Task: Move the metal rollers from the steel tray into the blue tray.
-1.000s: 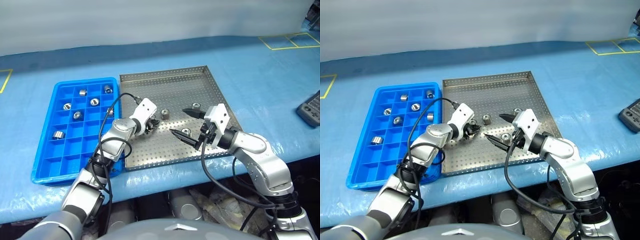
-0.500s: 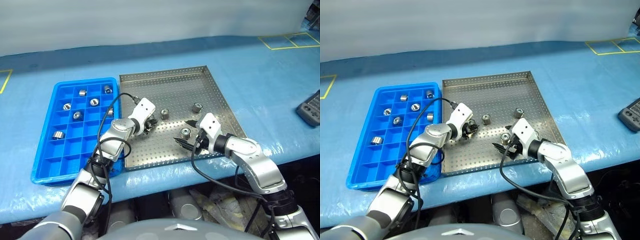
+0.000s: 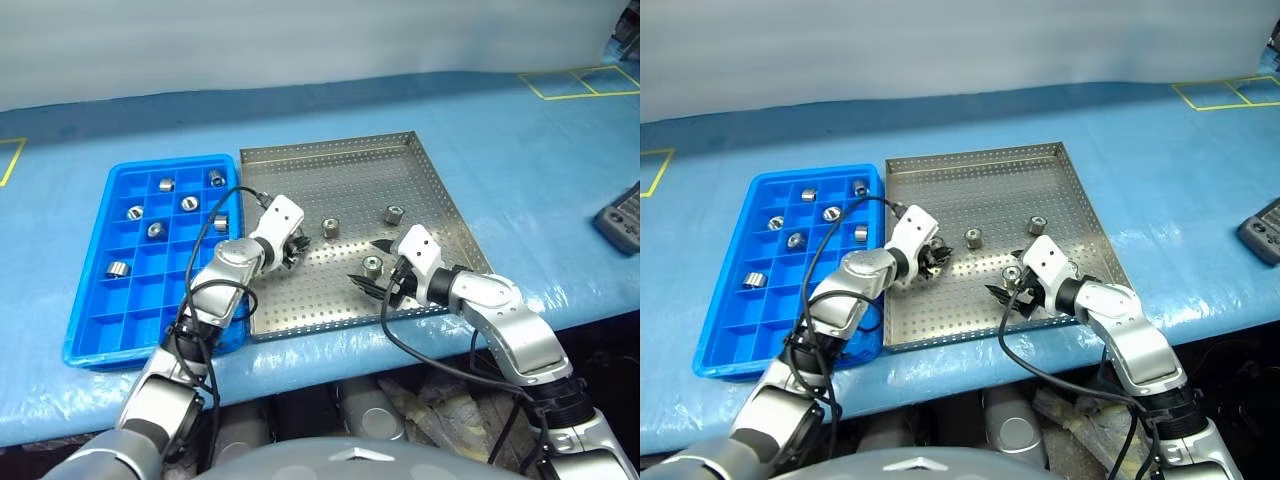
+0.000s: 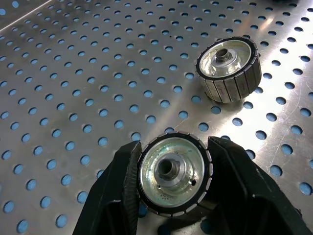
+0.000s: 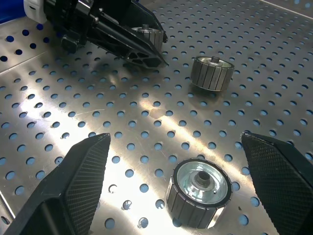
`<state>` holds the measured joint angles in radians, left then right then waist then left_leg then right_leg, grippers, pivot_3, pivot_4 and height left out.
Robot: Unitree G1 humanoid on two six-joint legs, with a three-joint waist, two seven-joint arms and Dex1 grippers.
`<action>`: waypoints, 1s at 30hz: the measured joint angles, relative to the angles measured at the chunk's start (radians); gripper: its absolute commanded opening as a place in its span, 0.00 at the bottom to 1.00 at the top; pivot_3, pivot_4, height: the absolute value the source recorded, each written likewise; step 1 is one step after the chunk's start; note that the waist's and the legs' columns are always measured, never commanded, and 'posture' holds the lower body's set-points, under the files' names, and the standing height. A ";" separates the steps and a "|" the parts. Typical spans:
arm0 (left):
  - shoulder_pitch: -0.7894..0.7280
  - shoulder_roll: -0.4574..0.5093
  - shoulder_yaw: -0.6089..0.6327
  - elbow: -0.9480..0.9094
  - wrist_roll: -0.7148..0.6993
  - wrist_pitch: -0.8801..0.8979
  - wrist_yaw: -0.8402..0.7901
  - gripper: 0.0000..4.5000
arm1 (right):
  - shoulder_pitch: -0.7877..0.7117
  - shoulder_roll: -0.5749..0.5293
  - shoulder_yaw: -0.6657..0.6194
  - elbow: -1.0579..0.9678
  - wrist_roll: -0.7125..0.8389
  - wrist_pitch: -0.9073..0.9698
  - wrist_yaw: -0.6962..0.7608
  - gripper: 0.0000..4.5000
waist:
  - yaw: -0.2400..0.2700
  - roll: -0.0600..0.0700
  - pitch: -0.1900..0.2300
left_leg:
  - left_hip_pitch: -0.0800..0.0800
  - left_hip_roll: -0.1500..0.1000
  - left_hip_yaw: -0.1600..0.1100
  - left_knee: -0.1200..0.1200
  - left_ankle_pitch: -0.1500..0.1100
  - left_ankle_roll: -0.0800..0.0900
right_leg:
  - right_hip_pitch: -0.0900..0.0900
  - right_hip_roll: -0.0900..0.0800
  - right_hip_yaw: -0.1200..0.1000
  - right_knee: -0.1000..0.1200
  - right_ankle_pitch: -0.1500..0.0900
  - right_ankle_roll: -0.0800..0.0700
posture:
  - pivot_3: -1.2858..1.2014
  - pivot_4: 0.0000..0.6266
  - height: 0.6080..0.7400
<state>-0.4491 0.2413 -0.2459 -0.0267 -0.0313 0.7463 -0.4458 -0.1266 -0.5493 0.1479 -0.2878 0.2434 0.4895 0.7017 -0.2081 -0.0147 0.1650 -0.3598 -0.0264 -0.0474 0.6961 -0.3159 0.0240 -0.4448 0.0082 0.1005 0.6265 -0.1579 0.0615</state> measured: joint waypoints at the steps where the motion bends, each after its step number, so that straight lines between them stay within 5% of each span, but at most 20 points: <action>1: 0.008 0.012 0.007 -0.050 -0.013 0.012 -0.007 0.42 | 0.000 0.000 0.000 0.000 0.000 0.000 0.004 1.00 | 0.001 0.000 0.000 | 0.000 0.000 0.000 0.000 0.000 0.000 | 0.000 0.000 0.000 0.000 0.000 0.000 | 0.43 0.24 1.00; 14: 0.221 0.144 0.264 -0.570 -0.128 0.201 0.020 0.42 | -0.038 0.036 0.002 -0.003 0.044 -0.037 0.078 1.00 | 0.009 0.000 0.000 | 0.000 0.001 0.000 0.000 0.000 0.000 | 0.000 0.000 0.000 0.000 0.000 0.000 | 0.47 0.24 1.00; 25: 0.560 0.246 0.549 -0.942 -0.145 0.405 0.065 0.42 | -0.144 0.048 0.077 0.065 0.028 -0.089 0.178 1.00 | 0.105 -0.002 0.001 | 0.001 0.001 -0.002 0.000 0.000 0.000 | 0.000 -0.001 -0.002 0.000 -0.001 -0.002 | 0.53 0.24 1.00; 30: 0.727 0.237 0.651 -0.968 -0.176 0.393 0.100 0.42 | -0.214 0.072 0.121 0.138 0.000 -0.129 0.211 1.00 | 0.149 -0.002 0.001 | 0.001 0.001 -0.003 0.000 0.000 -0.001 | 0.000 -0.002 -0.004 0.000 -0.002 -0.004 | 0.56 0.24 1.00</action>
<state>0.2778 0.4780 0.4055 -0.9943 -0.2071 1.1394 -0.3461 -0.3403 -0.4772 0.2689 -0.1498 0.2429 0.3609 0.9123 -0.0588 -0.0166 0.1664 -0.3588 -0.0251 -0.0507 0.6960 -0.3157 0.0230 -0.4444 0.0062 0.0963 0.6266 -0.1599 0.0572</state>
